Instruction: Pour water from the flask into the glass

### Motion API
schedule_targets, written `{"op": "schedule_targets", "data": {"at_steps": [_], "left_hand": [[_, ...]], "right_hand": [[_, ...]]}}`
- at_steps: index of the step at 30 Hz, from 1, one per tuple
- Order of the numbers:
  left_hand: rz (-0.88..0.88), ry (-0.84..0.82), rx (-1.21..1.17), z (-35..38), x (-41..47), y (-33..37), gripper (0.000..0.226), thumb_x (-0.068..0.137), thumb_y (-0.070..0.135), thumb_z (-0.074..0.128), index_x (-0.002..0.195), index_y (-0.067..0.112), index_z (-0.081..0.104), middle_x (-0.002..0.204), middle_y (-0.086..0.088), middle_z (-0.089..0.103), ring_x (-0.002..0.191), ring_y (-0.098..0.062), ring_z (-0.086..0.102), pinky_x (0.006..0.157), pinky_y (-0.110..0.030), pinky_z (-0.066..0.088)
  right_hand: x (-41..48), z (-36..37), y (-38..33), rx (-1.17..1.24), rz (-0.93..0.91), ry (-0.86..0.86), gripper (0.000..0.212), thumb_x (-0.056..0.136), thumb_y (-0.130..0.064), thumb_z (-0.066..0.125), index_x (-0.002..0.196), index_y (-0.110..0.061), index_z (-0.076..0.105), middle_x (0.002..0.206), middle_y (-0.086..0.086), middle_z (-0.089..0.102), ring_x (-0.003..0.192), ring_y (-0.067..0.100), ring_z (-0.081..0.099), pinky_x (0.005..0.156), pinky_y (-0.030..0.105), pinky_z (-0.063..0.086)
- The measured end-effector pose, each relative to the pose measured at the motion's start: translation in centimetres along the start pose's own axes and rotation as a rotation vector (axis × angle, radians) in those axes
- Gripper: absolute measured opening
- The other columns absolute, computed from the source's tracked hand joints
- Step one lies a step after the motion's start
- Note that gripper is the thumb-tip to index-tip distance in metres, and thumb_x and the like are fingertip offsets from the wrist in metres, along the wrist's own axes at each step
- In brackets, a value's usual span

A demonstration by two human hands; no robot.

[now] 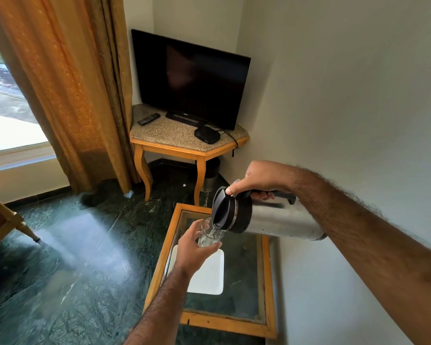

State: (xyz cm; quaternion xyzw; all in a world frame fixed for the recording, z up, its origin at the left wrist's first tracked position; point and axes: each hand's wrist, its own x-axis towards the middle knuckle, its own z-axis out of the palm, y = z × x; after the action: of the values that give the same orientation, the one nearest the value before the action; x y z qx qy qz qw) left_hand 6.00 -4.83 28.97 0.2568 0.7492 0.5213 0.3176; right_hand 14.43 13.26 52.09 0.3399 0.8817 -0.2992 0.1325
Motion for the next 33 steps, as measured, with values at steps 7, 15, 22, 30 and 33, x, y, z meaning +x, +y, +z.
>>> {"op": "schedule_targets", "data": {"at_steps": [7,15,22,30,33], "left_hand": [[0.002,-0.004,-0.031,-0.2,-0.1,0.4,0.068,0.073,0.027,0.094,0.130,0.039,0.059,0.130,0.012,0.064,0.133,-0.023,0.060,0.100,-0.056,0.060],[0.012,0.005,-0.056,-0.4,-0.3,1.0,0.063,0.073,0.026,0.093,0.128,0.034,0.063,0.128,0.012,0.066,0.133,-0.026,0.060,0.101,-0.058,0.060],[0.020,0.014,-0.065,-0.3,-0.6,1.2,0.067,0.074,0.024,0.093,0.134,0.029,0.063,0.136,0.002,0.067,0.132,-0.026,0.061,0.100,-0.057,0.060],[0.027,0.040,-0.043,-0.2,-0.8,1.5,0.069,0.074,0.025,0.094,0.135,0.028,0.062,0.139,0.003,0.066,0.134,-0.026,0.059,0.103,-0.056,0.059],[0.023,0.040,-0.043,-0.1,-1.0,1.6,0.072,0.073,0.025,0.094,0.137,0.027,0.062,0.142,0.001,0.065,0.135,-0.025,0.059,0.102,-0.055,0.059]], "right_hand": [[-0.2,-0.7,-1.0,-0.033,0.001,-0.008,0.054,0.080,-0.060,0.077,0.056,-0.013,0.065,0.047,-0.002,0.060,0.041,0.015,0.051,0.051,0.026,0.044],[-0.3,-1.5,-1.7,-0.052,0.001,-0.034,0.051,0.080,-0.058,0.078,0.060,-0.012,0.067,0.049,-0.001,0.061,0.041,0.015,0.051,0.049,0.026,0.043],[-0.7,-2.1,-2.2,-0.068,0.002,-0.025,0.051,0.079,-0.059,0.078,0.060,-0.012,0.068,0.049,0.000,0.062,0.041,0.015,0.052,0.050,0.027,0.044],[-1.5,-2.9,-2.8,-0.116,-0.016,-0.047,0.052,0.082,-0.059,0.076,0.058,-0.014,0.067,0.047,-0.004,0.061,0.039,0.013,0.051,0.050,0.025,0.044],[-1.7,-3.1,-2.8,-0.121,-0.018,-0.044,0.052,0.083,-0.058,0.075,0.055,-0.016,0.066,0.046,-0.004,0.061,0.039,0.012,0.051,0.052,0.025,0.044]]}}
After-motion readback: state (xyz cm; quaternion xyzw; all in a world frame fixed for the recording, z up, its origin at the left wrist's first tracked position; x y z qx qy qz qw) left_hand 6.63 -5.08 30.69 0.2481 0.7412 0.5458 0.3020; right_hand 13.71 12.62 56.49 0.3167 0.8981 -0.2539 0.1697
